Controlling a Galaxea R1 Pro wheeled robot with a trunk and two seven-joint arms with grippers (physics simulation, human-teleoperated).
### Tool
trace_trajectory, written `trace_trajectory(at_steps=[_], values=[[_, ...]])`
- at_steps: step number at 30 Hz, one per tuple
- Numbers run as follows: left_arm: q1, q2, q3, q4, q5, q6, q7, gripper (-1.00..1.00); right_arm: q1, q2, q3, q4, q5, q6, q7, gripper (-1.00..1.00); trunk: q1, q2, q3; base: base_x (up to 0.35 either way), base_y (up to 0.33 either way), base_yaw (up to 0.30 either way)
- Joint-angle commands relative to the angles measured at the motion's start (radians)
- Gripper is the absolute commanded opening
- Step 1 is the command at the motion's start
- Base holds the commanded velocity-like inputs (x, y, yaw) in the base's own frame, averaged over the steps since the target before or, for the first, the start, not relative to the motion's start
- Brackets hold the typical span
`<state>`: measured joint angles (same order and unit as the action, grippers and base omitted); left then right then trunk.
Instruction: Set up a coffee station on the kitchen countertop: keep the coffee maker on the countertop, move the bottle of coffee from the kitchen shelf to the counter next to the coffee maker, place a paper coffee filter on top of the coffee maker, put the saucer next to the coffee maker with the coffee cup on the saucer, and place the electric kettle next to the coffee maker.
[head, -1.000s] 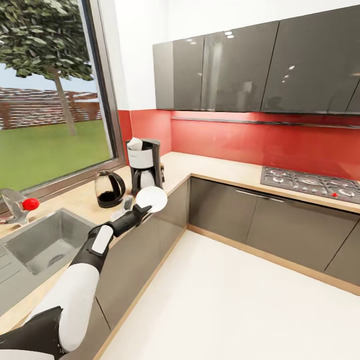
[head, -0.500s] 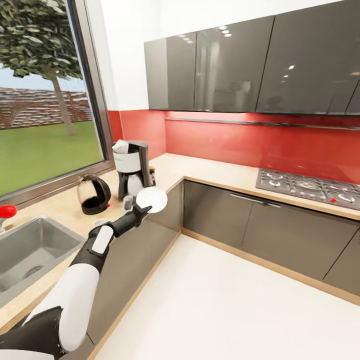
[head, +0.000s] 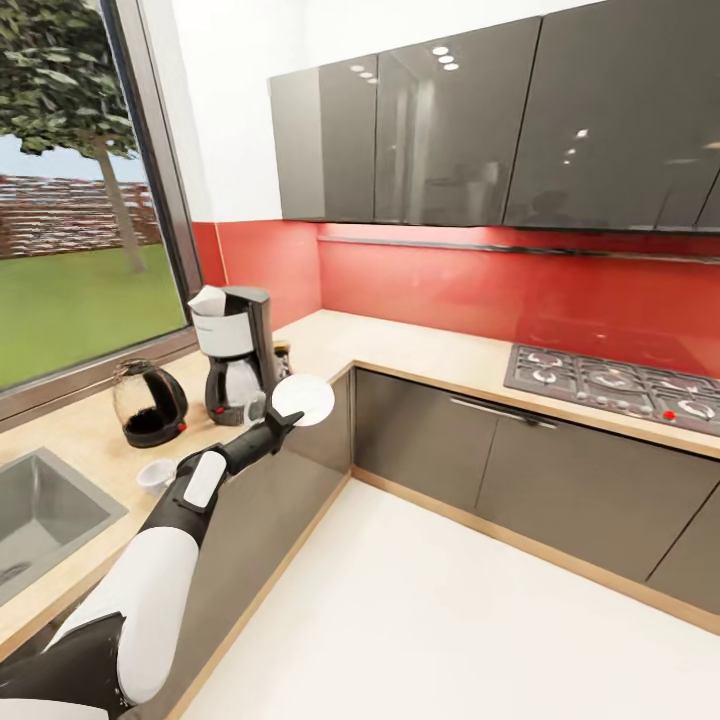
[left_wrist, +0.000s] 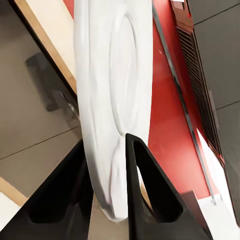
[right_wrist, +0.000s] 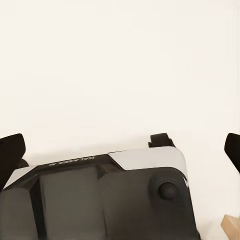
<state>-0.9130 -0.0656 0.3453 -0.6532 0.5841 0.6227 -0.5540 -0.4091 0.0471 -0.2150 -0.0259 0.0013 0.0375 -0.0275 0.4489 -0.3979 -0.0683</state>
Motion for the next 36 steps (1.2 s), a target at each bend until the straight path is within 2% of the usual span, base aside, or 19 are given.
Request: trace_trajectory(at_steps=[1,36], values=[[-0.001,-0.001,0.006,0.000,0.000,0.006,0.000,-1.00,0.000,0.000,-0.004,-0.002,0.000,0.004,-0.003,1.00,0.001,-0.002,-0.002,0.278,-0.164,0.000],[-0.001,-0.003,0.003,0.002,-0.001,0.005,0.000,-1.00,0.000,0.000,-0.004,-0.002,0.000,0.004,-0.003,1.00,0.001,-0.002,-0.002,0.282,-0.148,0.000]])
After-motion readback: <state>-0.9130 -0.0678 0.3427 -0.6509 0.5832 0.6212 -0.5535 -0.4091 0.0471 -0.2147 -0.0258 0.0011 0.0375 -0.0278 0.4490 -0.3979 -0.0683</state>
